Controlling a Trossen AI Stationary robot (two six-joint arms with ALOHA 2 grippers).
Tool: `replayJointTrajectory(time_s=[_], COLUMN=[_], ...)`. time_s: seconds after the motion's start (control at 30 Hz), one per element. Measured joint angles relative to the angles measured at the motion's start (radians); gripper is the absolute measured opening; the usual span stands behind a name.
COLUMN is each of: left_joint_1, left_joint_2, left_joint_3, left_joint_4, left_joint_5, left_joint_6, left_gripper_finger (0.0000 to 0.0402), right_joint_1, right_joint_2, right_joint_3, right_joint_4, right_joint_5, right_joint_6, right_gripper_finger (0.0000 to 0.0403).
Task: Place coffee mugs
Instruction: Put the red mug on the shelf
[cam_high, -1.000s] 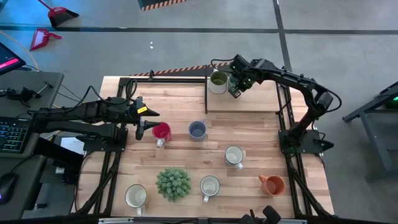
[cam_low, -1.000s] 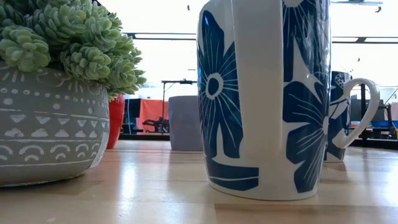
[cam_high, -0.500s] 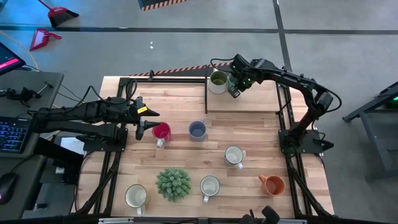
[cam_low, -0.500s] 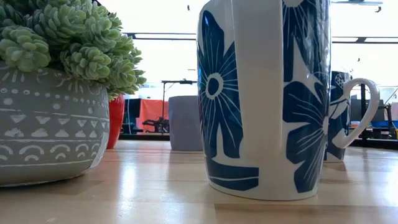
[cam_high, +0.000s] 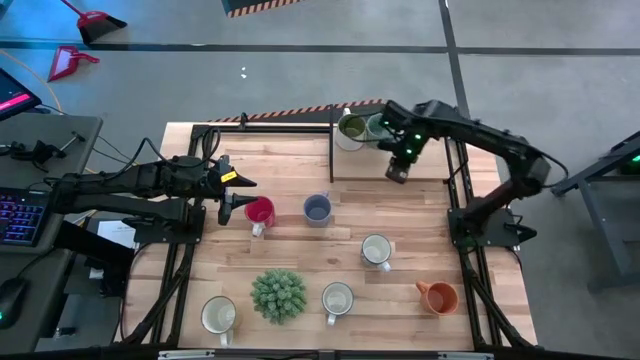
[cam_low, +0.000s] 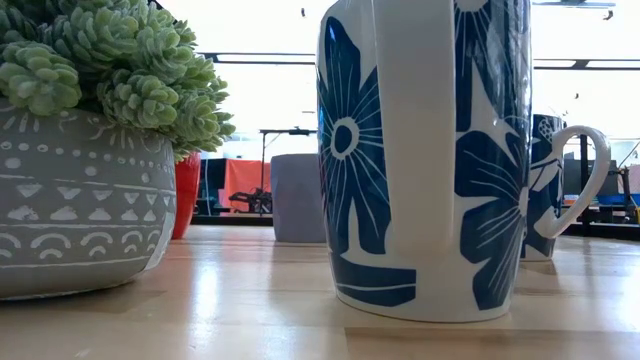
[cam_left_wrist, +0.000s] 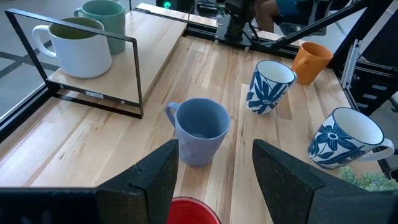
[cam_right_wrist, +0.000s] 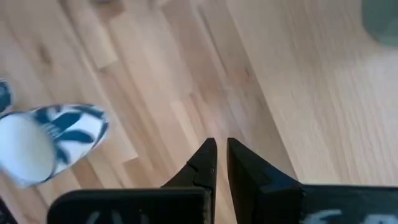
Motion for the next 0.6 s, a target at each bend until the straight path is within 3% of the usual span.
replayJointTrajectory(time_s=[0.4, 0.6], left_joint_1=[0.000, 0.000], left_joint_2=[0.000, 0.000], left_joint_3=[0.000, 0.000], left_joint_4=[0.001, 0.002], left_joint_5=[0.000, 0.000], left_joint_6=[-0.002, -0.072], left_gripper_finger=[0.0192, 0.0192], right_joint_1=[0.177, 0.283], right_joint_2=[-0.391, -0.556], right_joint_3=[0.000, 0.000], right_joint_4=[0.027, 0.049], right_joint_5=[-0.001, 0.074], right_joint_6=[0.167, 0.242], right_gripper_finger=[0.0016, 0.0016])
